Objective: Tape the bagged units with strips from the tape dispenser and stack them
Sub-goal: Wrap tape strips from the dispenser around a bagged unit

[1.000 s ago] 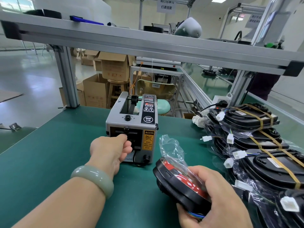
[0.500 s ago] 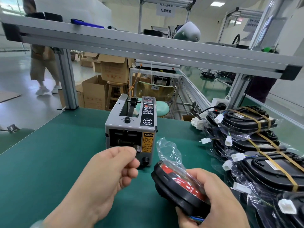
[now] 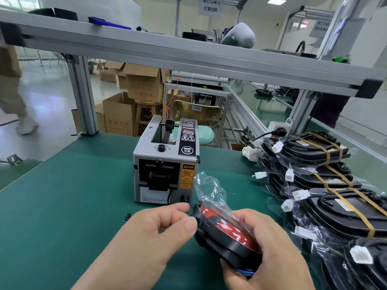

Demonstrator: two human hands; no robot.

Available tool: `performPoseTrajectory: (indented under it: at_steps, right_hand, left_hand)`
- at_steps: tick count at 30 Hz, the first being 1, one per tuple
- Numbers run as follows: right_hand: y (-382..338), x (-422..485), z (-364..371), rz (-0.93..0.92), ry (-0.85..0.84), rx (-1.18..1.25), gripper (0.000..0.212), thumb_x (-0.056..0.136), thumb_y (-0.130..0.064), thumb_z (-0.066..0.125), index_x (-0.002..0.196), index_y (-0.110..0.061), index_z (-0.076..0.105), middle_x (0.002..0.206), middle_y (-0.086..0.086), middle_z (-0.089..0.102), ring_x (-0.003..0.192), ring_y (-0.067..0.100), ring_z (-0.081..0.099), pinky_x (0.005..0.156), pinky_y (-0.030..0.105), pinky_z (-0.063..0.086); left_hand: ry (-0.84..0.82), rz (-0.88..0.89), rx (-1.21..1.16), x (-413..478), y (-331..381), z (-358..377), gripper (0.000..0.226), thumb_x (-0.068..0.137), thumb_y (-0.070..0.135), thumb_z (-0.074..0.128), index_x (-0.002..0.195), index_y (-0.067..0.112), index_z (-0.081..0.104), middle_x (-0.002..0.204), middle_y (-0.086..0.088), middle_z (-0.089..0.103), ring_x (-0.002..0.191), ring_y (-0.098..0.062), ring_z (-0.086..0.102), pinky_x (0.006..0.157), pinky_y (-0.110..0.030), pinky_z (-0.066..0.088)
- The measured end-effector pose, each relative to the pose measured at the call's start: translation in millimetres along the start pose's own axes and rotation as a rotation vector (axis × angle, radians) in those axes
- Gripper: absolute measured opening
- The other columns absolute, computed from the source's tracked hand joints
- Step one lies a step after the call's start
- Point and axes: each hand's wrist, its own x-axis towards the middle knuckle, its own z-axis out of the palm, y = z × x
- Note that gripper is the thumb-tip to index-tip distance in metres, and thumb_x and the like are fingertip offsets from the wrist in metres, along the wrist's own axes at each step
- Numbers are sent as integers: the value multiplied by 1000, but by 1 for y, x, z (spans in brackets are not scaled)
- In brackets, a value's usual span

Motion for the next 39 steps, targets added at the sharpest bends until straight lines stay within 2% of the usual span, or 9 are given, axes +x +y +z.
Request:
performPoseTrajectory:
  at_steps: [8, 11, 15, 22, 26, 28, 31, 35, 39]
  right_hand:
    - [-1, 0, -1, 7, -18, -13, 58, 42, -28, 66, 98, -40, 66, 103, -22, 60, 89, 5, 58, 79, 14, 41]
    - [-1, -1, -1, 3, -13, -21, 58, 41, -26, 66, 98, -36, 67, 97, -21, 63, 86, 6, 60, 76, 16, 42]
    - [1, -1, -1, 1, -10, -14, 59, 41, -25, 68, 99, -36, 67, 97, -22, 63, 87, 5, 58, 77, 16, 42]
    - [1, 0, 1, -8, 24, -33, 60, 41, -27, 66, 99, -42, 61, 99, -22, 60, 85, 3, 55, 76, 14, 42]
    - [0, -1, 3, -6, 28, -32, 64, 41, -27, 66, 103, -41, 57, 100, -24, 59, 86, 2, 56, 75, 12, 42]
    - [0, -1, 3, -11, 26, -35, 66, 41, -27, 66, 104, -42, 55, 101, -24, 59, 86, 2, 55, 76, 11, 41]
    - [0, -1, 2, -6, 22, -27, 68, 41, -28, 65, 106, -42, 54, 103, -24, 58, 87, 2, 55, 75, 10, 41]
    - [0, -1, 2, -3, 18, -33, 67, 41, -28, 64, 106, -43, 54, 102, -25, 59, 89, 0, 53, 77, 9, 40]
    - [-1, -2, 3, -4, 21, -39, 66, 41, -28, 65, 104, -43, 54, 102, -25, 58, 89, 1, 53, 78, 8, 39]
  left_hand:
    - [-73, -18, -27, 3, 6, 0, 21, 62, 51, 62, 56, 33, 69, 100, 35, 65, 103, 25, 49, 97, -27, 39]
    - [-58, -17, -10, 4, 8, 2, 24, 60, 55, 61, 63, 34, 72, 101, 43, 60, 100, 24, 52, 97, -26, 38]
    - [-62, -15, -15, 4, 10, 3, 28, 57, 57, 63, 64, 32, 72, 100, 38, 63, 101, 25, 50, 95, -23, 36]
    - [-60, -53, -62, 4, 9, 4, 25, 76, 46, 72, 61, 25, 71, 97, 38, 63, 99, 26, 50, 88, -17, 34]
    - [-28, -61, -108, 4, 9, 5, 36, 68, 53, 68, 66, 17, 70, 96, 38, 64, 97, 24, 53, 80, -15, 35]
    - [-26, -65, -114, 4, 9, 6, 34, 61, 50, 66, 67, 16, 70, 98, 35, 65, 98, 22, 54, 84, -18, 37]
    - [-36, -67, -122, 4, 10, 6, 34, 65, 51, 73, 66, 17, 71, 99, 33, 66, 100, 21, 54, 92, -21, 36]
    - [-24, -58, -114, 5, 10, 7, 44, 57, 51, 66, 70, 10, 66, 96, 30, 68, 104, 20, 52, 96, -24, 35]
    - [-5, -52, -96, 5, 7, 7, 35, 68, 49, 69, 63, 14, 66, 93, 34, 67, 101, 24, 51, 89, -20, 34]
